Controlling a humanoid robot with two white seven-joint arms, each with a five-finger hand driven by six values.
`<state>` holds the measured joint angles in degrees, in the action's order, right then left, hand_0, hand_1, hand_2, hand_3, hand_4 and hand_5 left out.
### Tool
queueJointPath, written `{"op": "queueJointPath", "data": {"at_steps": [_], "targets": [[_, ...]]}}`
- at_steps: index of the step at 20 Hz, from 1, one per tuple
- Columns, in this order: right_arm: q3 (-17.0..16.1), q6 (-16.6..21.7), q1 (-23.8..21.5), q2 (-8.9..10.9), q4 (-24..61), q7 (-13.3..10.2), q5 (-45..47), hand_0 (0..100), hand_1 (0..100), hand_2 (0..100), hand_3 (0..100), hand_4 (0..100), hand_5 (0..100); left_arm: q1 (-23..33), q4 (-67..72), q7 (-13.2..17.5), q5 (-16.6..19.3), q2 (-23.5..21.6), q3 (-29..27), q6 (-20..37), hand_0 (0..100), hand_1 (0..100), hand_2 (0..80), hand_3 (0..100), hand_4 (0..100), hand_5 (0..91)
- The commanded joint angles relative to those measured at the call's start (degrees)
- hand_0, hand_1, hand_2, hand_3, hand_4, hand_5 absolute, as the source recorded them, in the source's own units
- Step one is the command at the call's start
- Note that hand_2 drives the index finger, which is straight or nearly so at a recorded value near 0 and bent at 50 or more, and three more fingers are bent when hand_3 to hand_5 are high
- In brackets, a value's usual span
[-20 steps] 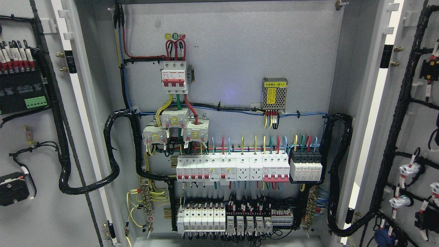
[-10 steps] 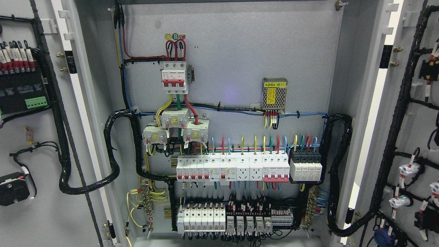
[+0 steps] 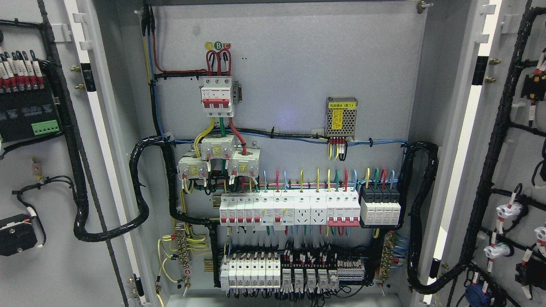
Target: Open door with both hands
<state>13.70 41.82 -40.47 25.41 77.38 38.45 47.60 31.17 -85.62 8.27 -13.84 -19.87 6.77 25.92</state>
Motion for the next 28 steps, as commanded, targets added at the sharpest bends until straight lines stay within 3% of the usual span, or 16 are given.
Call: {"op": "queueJointPath", "data": {"at_steps": [1, 6, 13, 15, 18, 21, 24, 28], "targets": [[0.71, 0.01, -0.57, -3.96, -17.87, 0.13, -0.05, 0, 0, 0, 0, 0, 0, 0.91, 14.77, 0.08, 3.72, 6.07, 3.87, -0.25, 0, 0, 0.0, 0, 4, 0.0], [0.62, -0.51, 0.48, -7.38, -26.91, -0.04, -0.49, 0, 0, 0, 0, 0, 0, 0.21, 23.99, 0.17, 5.22, 8.0, 3.87, -0.25, 0, 0, 0.0, 0, 4, 0.0], [0.36, -0.69, 5.75, -13.01, -43.26, -0.13, -3.29, 0, 0, 0, 0, 0, 0, -3.91, 39.54, 0.17, 6.36, 10.73, 3.52, -0.16, 0, 0, 0.0, 0, 4, 0.0], [0.19, -0.86, 9.08, -14.07, -49.14, -0.31, -4.44, 0, 0, 0, 0, 0, 0, -6.28, 45.08, 0.17, 6.37, 11.96, 3.08, -0.25, 0, 0, 0.0, 0, 4, 0.0], [-0.52, -1.3, 14.44, -17.32, -59.34, -1.01, -4.53, 0, 0, 0, 0, 0, 0, -10.06, 52.46, 0.17, 7.51, 12.67, 2.12, -0.6, 0, 0, 0.0, 0, 4, 0.0], [-0.52, -5.24, 17.61, -19.61, -64.46, -4.25, -4.53, 0, 0, 0, 0, 0, 0, -13.75, 61.07, 0.26, 7.77, 13.81, 1.67, -0.78, 0, 0, 0.0, 0, 4, 0.0], [-0.43, -12.62, 18.76, -19.87, -64.91, -10.92, -4.8, 0, 0, 0, 0, 0, 0, -16.66, 67.85, 0.26, 7.86, 15.21, 1.67, -1.04, 0, 0, 0.0, 0, 4, 0.0], [-0.17, -13.87, 18.94, -19.61, -65.08, -15.32, -7.59, 0, 0, 0, 0, 0, 0, -19.82, 74.45, 0.26, 7.77, 16.71, 1.58, -3.41, 0, 0, 0.0, 0, 4, 0.0]]}}
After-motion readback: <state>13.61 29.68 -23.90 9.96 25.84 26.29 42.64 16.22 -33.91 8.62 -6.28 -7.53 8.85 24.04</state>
